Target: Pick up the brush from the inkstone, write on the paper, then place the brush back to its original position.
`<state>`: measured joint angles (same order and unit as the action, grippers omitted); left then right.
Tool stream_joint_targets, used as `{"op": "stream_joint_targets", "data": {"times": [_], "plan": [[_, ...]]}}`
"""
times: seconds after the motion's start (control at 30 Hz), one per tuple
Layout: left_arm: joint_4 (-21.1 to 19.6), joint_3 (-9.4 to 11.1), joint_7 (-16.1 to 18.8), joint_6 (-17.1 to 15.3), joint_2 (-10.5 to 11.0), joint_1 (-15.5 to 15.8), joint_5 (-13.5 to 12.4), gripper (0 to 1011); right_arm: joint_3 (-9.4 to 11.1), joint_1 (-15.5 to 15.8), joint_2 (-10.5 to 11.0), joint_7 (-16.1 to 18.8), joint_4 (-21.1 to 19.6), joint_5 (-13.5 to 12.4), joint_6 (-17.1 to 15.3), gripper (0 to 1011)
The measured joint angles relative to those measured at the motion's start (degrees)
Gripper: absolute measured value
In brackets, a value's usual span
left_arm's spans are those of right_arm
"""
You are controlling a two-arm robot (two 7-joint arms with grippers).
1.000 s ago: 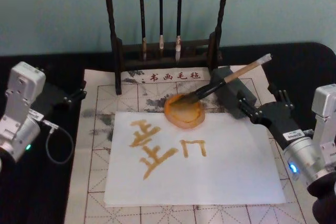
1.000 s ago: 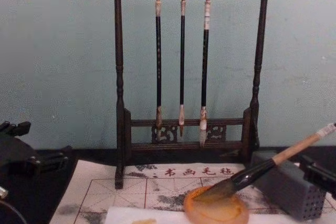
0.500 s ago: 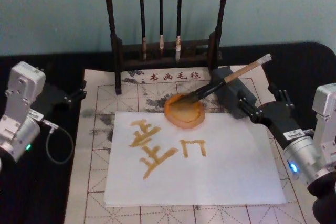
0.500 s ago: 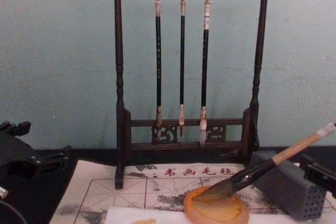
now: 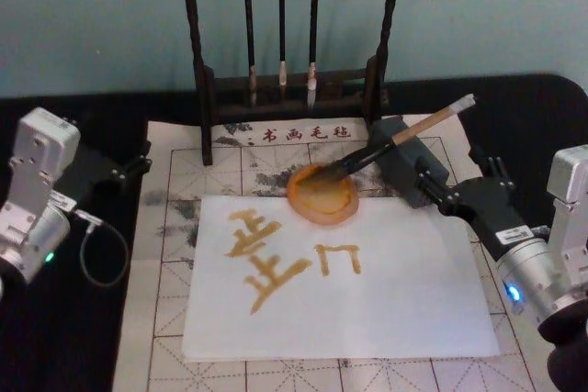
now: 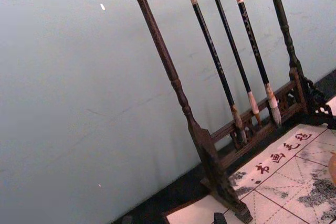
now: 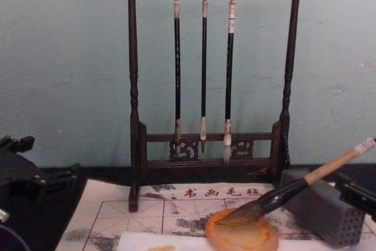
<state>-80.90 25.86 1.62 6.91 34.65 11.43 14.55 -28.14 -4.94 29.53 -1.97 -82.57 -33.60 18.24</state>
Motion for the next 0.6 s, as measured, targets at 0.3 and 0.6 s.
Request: {"op": "stream_joint_targets", "data": {"times": [0.3, 0.6], "plan": [[0.0, 0.0, 0.0, 0.0, 0.0, 0.0, 0.0, 1001, 0.0, 0.0, 0.0, 0.0, 0.0, -0.1, 0.0, 1000], [0.0, 0.0, 0.0, 0.0, 0.0, 0.0, 0.0, 1001, 0.0, 0.0, 0.0, 0.0, 0.0, -0.1, 0.0, 1000]]}}
